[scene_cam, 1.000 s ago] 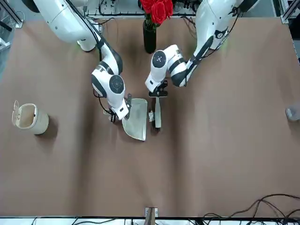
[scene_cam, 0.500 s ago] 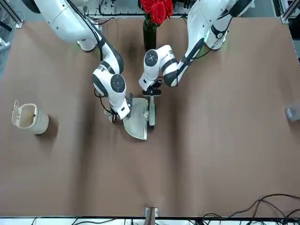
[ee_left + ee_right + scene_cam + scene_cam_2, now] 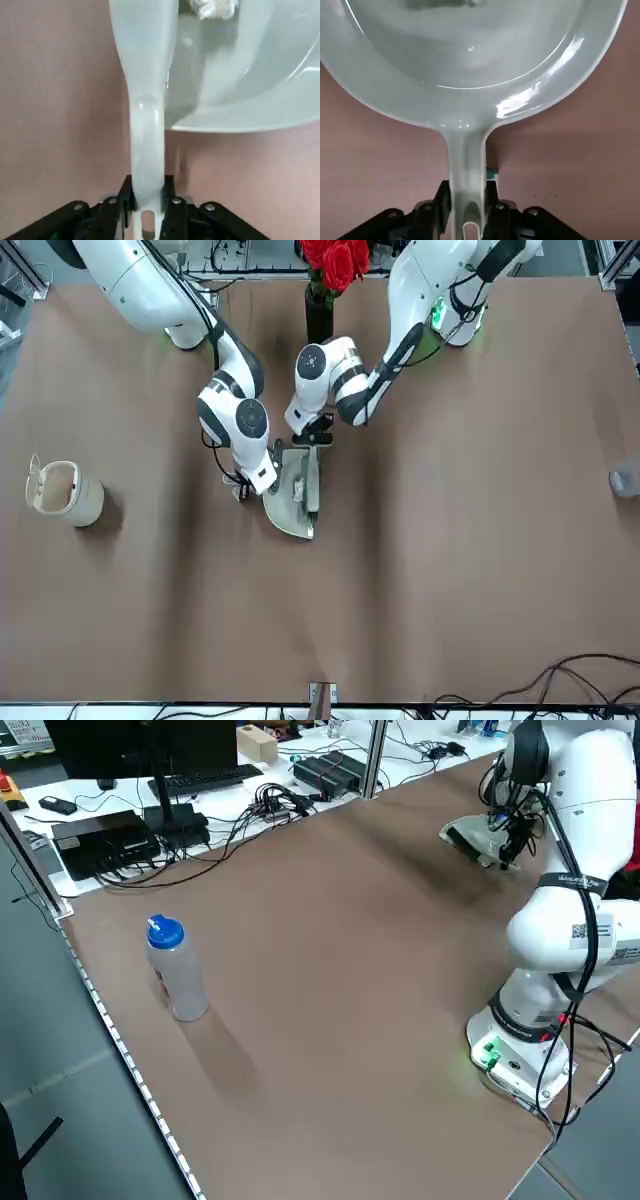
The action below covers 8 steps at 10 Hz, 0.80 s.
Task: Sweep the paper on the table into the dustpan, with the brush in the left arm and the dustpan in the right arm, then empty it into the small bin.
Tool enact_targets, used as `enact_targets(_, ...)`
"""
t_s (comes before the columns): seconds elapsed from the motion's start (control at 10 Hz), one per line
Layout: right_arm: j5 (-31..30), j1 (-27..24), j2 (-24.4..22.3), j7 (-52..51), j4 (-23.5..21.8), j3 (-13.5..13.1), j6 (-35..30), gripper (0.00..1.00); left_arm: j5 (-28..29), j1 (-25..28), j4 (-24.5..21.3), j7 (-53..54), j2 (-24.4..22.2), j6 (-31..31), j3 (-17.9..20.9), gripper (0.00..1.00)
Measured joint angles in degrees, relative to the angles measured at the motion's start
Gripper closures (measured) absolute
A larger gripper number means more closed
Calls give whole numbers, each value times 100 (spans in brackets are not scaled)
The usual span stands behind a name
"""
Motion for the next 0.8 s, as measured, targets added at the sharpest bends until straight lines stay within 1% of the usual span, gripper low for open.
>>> enact_targets(0.2, 0, -1, 2, -5, 1, 0, -1, 67, 0, 102, 139, -8, -34, -78, 11, 73)
enact_targets(0.5, 0, -41, 7, -24, 2, -1, 7, 67, 0, 471, 130, 223, -189, -1076, 4, 73)
enact_targets(0.7, 0, -67, 12, -57, 2, 1, 35, 67, 0, 880, -17, 550, -247, -1290, -40, 73)
enact_targets(0.8, 0, -83, 14, -127, 3, 4, 90, 67, 0, 1273, -138, 802, -319, -1330, -170, 73)
